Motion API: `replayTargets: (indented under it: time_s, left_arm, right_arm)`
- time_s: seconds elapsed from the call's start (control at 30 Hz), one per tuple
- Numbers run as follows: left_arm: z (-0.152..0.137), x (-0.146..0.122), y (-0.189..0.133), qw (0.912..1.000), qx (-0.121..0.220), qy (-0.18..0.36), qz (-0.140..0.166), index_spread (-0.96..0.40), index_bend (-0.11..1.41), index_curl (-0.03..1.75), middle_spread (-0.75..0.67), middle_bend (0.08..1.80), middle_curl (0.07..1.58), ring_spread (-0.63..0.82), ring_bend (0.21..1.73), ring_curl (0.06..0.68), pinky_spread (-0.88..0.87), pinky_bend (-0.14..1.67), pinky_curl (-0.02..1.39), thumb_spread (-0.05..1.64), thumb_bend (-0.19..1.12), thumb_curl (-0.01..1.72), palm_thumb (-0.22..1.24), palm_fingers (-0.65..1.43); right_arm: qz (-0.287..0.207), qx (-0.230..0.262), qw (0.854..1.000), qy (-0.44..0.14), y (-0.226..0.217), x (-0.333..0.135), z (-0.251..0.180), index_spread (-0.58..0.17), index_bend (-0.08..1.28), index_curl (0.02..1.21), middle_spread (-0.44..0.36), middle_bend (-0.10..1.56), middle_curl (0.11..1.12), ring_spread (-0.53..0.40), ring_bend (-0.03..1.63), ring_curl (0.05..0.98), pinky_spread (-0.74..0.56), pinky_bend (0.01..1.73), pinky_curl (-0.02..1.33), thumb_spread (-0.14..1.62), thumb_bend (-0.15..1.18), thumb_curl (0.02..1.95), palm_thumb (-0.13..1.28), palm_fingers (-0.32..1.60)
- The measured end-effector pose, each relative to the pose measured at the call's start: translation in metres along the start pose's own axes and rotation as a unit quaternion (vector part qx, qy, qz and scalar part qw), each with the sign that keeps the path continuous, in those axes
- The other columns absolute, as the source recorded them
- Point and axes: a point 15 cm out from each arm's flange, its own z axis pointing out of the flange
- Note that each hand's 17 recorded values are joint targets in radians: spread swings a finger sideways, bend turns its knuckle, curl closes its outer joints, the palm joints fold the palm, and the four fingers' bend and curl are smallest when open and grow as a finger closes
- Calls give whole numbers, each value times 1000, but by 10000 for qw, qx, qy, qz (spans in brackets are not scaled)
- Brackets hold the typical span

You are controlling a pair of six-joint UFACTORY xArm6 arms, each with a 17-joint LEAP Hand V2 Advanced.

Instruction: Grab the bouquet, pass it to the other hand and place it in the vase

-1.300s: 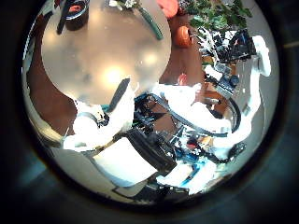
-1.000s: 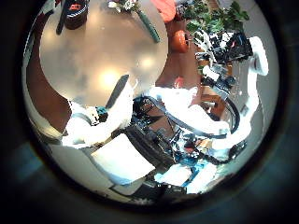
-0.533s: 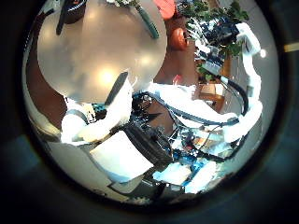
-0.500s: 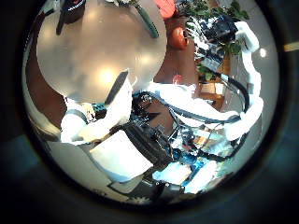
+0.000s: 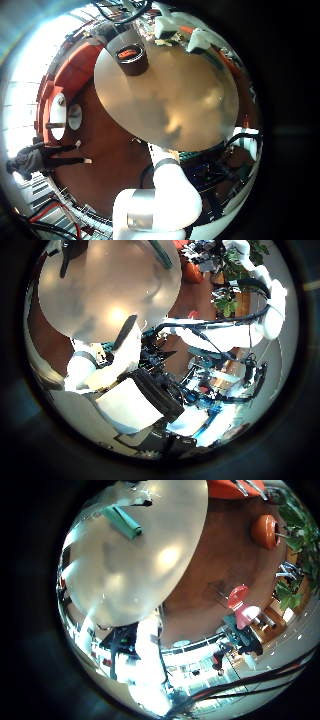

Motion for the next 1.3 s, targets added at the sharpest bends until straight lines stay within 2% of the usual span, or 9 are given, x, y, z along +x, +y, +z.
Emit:
replayTargets:
  time_s: [0.33,0.5,0.73,0.87,1.0,1.07,1.13,1.3]
  left_arm:
    - [1,3,3,10000,-2,70,-13,-125,188,430,126,195,385,247,602,136,369,228,316,1143,-20,344,413,417]
    - [0,3,4,9999,17,123,-63,-126,190,433,123,194,384,247,601,135,370,225,318,1146,-21,341,407,418]
    - [1,4,9,9999,-20,131,-75,-126,189,436,121,194,383,247,601,134,370,223,321,1148,-20,339,406,419]
    - [1,4,11,9999,-40,125,-81,-126,188,437,121,194,382,247,602,133,370,221,323,1148,-20,339,406,419]
    - [1,4,12,9999,-24,121,-82,-126,188,438,121,195,382,247,602,132,370,220,324,1148,-20,338,406,419]
    - [1,4,12,9999,-14,134,-90,-126,188,438,121,195,382,247,602,132,370,220,325,1148,-20,338,406,419]
    - [1,5,12,9998,-13,160,-91,-126,188,438,121,195,382,247,602,132,370,219,326,1148,-20,338,407,419]
    - [1,4,13,9998,-29,157,-107,-126,188,439,121,195,381,247,603,131,371,218,328,1148,-20,338,407,419]
  right_arm:
    - [-18,-61,9998,212,-43,-19,39,-183,187,362,-49,524,456,-94,914,271,120,812,-2,1081,-17,379,496,363]
    - [84,104,9992,371,-58,-11,43,-191,196,375,-46,517,459,-96,908,273,118,806,-1,1076,-14,390,533,356]
    - [260,83,9967,770,-75,3,61,-214,198,397,-69,525,470,-122,932,283,86,789,-5,1059,-12,409,594,412]
    - [247,52,9966,782,-75,2,64,-266,200,411,-129,584,500,-196,1022,312,-35,824,0,1048,-10,424,651,602]
    - [195,43,9961,865,-75,1,64,-350,209,440,-198,642,545,-251,1111,355,-260,1007,43,1025,-12,439,710,927]
    - [181,40,9956,917,-75,2,64,-402,269,486,-232,668,577,-265,1122,377,-374,1090,88,1011,-8,453,754,1086]
    - [161,45,9948,1003,-76,4,64,-427,360,545,-245,728,615,-261,1146,406,-393,1135,126,1000,-5,462,789,1211]
    - [130,315,9941,1026,-82,3,60,-480,626,735,-266,927,741,-249,1248,482,-343,1351,251,975,6,509,913,1253]
